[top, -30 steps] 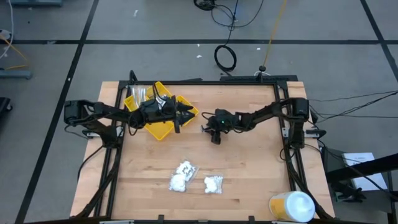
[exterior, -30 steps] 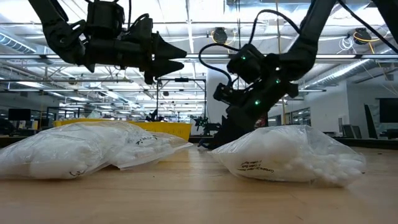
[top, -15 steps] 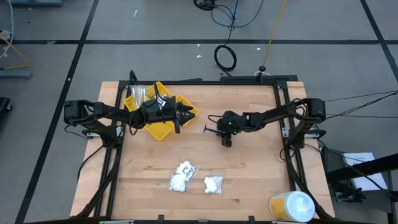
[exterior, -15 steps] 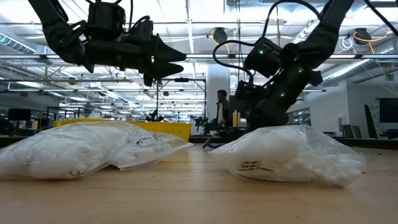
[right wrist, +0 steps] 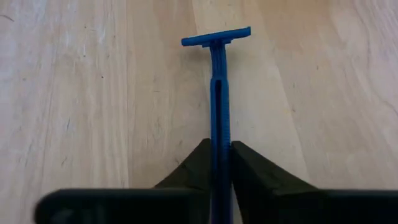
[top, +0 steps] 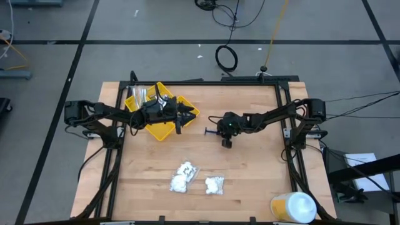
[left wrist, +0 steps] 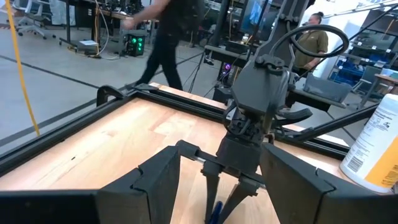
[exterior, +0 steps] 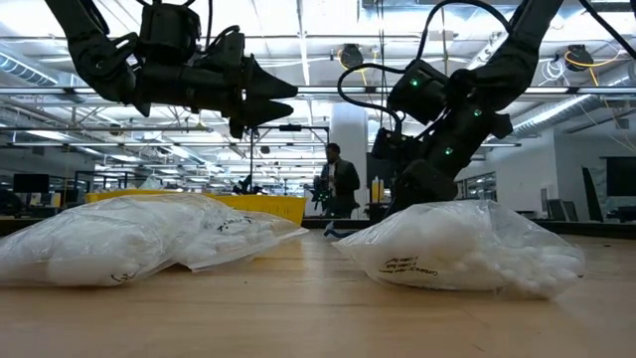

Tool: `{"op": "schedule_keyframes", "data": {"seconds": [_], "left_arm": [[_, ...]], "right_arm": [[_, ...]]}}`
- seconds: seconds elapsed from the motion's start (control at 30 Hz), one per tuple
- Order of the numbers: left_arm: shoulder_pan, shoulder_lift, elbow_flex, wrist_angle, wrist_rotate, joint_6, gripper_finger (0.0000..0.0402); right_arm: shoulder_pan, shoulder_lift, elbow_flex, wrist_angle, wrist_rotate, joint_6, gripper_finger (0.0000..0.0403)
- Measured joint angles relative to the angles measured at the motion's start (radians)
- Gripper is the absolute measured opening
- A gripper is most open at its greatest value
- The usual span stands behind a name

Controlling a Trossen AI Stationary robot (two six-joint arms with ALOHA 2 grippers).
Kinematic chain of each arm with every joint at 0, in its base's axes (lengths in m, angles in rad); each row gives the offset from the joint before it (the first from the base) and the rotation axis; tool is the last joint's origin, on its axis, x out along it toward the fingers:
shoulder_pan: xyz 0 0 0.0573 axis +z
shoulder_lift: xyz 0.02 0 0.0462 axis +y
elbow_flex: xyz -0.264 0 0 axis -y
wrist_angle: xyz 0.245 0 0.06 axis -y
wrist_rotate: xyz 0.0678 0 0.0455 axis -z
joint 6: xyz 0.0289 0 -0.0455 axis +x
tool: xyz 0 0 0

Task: Pick & Place Travel size toiletries
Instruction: Put the blue razor into the middle right yellow bin

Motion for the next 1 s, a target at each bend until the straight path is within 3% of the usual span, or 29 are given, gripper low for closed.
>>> {"op": "schedule_keyframes", "data": {"seconds": [0.1,0.3,0.47,0.67,1.0], "left_arm": [[0.0,0.0,0.0,0.0,0.0,0.0,0.0218],[0.0,0.0,0.0,0.0,0.0,0.0,0.0218],[-0.001,0.0,0.0,0.0,0.0,-0.001,0.0218],[-0.002,0.0,0.0,0.002,0.001,-0.023,0.0218],[-0.025,0.0,-0.001,0.021,0.001,0.003,0.0218]], "right_arm": [[0.0,0.0,0.0,-0.001,-0.002,-0.017,0.002],[0.0,-0.009,0.0,0.027,-0.003,-0.023,0.002],[0.005,-0.04,-0.007,0.133,-0.08,-0.025,0.002],[0.04,-0.089,-0.01,0.353,-0.132,-0.071,0.002],[0.019,-0.134,-0.178,0.766,-0.154,-0.042,0.0019]]}}
